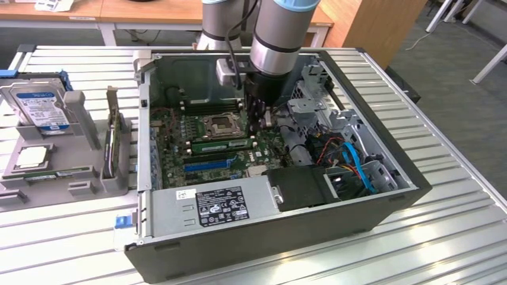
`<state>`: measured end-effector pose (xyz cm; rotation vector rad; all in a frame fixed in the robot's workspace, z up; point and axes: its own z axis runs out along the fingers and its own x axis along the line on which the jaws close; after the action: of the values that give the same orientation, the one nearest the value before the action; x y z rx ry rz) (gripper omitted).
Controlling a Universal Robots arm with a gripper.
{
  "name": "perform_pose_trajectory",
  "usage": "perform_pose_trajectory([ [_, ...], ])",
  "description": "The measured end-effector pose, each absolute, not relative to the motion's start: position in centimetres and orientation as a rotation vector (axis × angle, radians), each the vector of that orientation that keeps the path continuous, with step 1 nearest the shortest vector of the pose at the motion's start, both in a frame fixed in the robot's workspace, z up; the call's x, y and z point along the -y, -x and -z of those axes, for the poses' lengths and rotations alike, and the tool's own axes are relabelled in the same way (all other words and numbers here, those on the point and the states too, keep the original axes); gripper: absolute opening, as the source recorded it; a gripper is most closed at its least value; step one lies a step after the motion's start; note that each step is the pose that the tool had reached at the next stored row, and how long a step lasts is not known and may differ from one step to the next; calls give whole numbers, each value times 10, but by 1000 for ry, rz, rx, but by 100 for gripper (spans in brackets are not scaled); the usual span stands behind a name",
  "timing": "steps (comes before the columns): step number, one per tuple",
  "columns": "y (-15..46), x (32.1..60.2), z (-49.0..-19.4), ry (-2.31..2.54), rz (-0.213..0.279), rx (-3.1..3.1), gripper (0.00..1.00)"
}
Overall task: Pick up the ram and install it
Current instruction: 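Press down the ram until it locks into place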
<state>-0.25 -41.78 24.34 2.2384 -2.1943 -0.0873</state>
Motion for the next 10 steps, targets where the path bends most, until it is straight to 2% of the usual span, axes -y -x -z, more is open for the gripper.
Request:
perform_pose_trajectory([
  [10, 1, 418, -241, -2238, 87, 2194, 10],
])
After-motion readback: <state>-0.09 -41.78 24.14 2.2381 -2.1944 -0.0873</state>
